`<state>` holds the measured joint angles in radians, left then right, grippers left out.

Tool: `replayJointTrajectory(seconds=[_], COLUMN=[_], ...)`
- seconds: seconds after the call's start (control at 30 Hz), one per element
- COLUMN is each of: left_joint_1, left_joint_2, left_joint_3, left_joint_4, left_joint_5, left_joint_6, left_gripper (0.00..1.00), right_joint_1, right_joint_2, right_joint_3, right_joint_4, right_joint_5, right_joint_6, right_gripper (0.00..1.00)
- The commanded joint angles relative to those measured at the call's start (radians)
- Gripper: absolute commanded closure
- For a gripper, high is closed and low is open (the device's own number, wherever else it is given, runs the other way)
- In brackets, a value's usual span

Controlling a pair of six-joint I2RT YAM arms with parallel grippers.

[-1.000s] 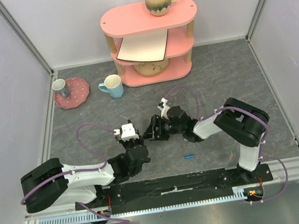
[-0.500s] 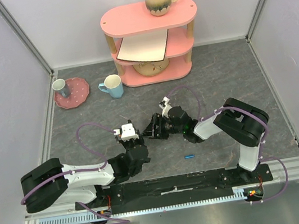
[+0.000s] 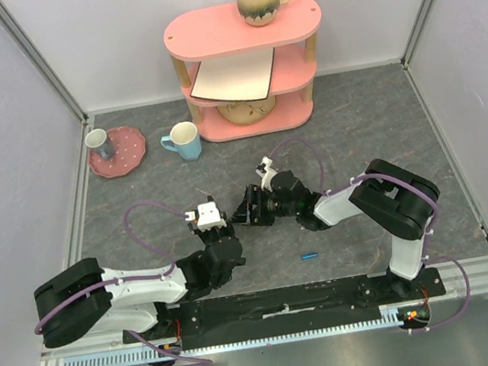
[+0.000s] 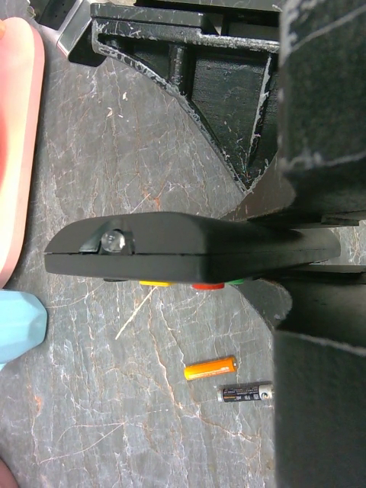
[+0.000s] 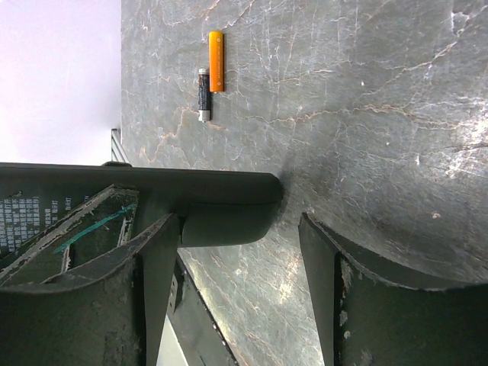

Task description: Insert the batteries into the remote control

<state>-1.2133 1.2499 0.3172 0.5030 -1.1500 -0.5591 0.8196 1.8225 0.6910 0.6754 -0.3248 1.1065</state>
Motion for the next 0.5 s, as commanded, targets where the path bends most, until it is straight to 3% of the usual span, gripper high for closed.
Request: replayJointTrajectory(seconds=[0.0,0.47], left_joint_1=[-0.017,-0.015], left_joint_2=[0.02,0.003], left_joint_3=[0.011,0.002], left_joint_4=[-0.014,-0.014], left_joint_5=[0.052,0.026], left_joint_6=[-0.053,-0.039], left_gripper=[0.98,0.98], right_joint_1=[0.015,0.015], right_joint_2=[0.02,0.027], right_joint_3=[0.013,0.001], right_joint_4=[-0.123,-0.195], right_joint_5=[0.01,0.026], right_joint_6=[-0.062,-0.08], right_gripper=[0.29,0.3])
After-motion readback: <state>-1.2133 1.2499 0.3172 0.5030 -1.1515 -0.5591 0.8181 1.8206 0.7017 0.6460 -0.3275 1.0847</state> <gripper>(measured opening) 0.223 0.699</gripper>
